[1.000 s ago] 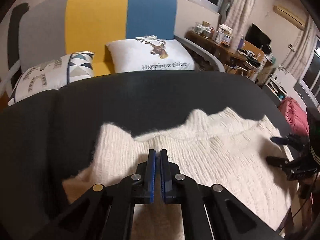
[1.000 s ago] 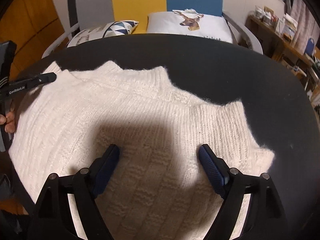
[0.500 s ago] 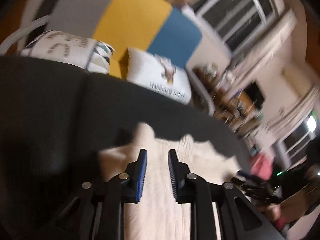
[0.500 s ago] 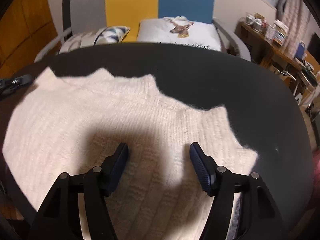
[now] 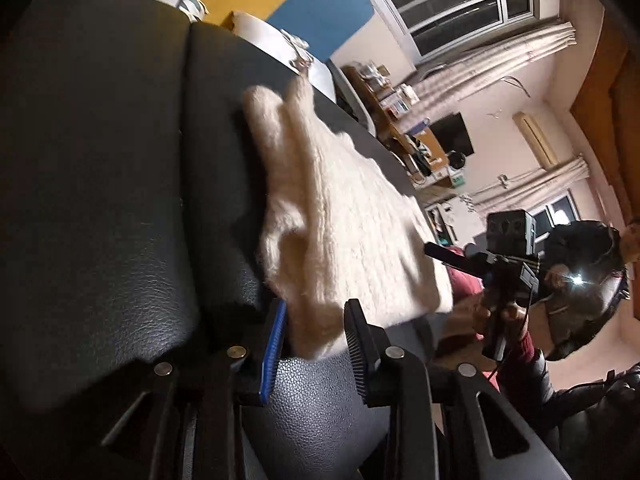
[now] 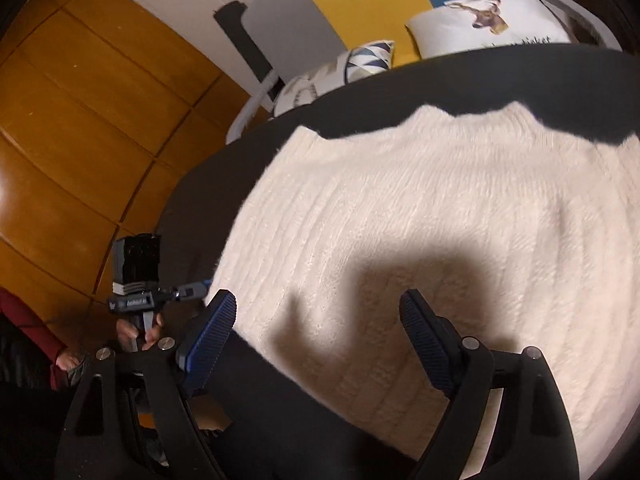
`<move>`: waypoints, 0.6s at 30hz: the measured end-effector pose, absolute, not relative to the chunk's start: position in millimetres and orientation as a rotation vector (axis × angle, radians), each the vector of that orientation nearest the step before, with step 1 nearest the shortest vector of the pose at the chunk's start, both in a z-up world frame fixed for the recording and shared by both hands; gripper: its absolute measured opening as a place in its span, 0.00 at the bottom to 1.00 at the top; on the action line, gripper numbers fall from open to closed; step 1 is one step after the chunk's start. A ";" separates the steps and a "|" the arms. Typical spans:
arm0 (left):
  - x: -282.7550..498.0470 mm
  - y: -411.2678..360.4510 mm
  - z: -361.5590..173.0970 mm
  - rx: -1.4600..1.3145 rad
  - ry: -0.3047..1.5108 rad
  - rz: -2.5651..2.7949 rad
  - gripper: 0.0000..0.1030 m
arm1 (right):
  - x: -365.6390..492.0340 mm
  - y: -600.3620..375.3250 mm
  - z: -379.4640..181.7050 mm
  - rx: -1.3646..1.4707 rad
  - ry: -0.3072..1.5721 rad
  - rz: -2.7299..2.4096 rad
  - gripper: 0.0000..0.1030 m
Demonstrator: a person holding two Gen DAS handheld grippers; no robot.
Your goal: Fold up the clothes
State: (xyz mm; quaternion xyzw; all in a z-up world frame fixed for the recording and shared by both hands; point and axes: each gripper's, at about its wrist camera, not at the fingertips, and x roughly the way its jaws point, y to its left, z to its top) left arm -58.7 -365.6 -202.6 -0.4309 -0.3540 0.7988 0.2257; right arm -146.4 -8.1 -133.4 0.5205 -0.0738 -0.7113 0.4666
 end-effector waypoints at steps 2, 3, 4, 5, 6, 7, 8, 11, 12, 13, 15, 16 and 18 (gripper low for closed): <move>-63.9 -365.6 -204.3 -1.158 -0.989 2.180 0.30 | -145.4 -12.3 -133.6 1.291 -0.167 -1.752 0.84; -67.2 -365.7 -204.2 -1.137 -0.989 2.171 0.30 | -145.0 -14.4 -133.7 1.298 -0.160 -1.756 0.84; -69.6 -365.3 -203.9 -1.122 -0.982 2.163 0.30 | -144.5 -16.5 -133.8 1.305 -0.153 -1.759 0.84; -71.2 -364.4 -203.8 -1.113 -0.973 2.152 0.30 | -144.0 -18.6 -133.9 1.312 -0.145 -1.762 0.84; -75.0 -362.9 -204.7 -1.113 -0.963 2.138 0.30 | -143.8 -20.2 -133.8 1.315 -0.139 -1.764 0.84; -79.2 -361.1 -205.9 -1.119 -0.953 2.122 0.30 | -143.8 -21.5 -133.5 1.314 -0.134 -1.765 0.84; -82.7 -359.5 -206.9 -1.127 -0.944 2.107 0.30 | -143.8 -22.8 -133.1 1.313 -0.128 -1.765 0.84; -86.9 -358.9 -204.7 -1.112 -0.929 2.085 0.30 | -143.7 -26.8 -132.2 1.310 -0.112 -1.767 0.84; -88.0 -359.0 -203.8 -1.105 -0.925 2.079 0.30 | -143.6 -28.4 -132.0 1.309 -0.106 -1.769 0.84; -87.7 -361.5 -201.2 -1.090 -0.924 2.089 0.30 | -143.6 -30.4 -132.1 1.308 -0.099 -1.772 0.84; -86.1 -371.1 -195.0 -1.050 -0.932 2.123 0.30 | -143.6 -34.5 -132.3 1.307 -0.084 -1.779 0.84; -87.6 -375.0 -194.5 -1.049 -0.937 2.125 0.31 | -143.4 -35.8 -132.7 1.307 -0.082 -1.779 0.84; -92.3 -379.7 -195.8 -1.065 -0.944 2.117 0.31 | -142.6 -37.4 -134.7 1.310 -0.081 -1.775 0.84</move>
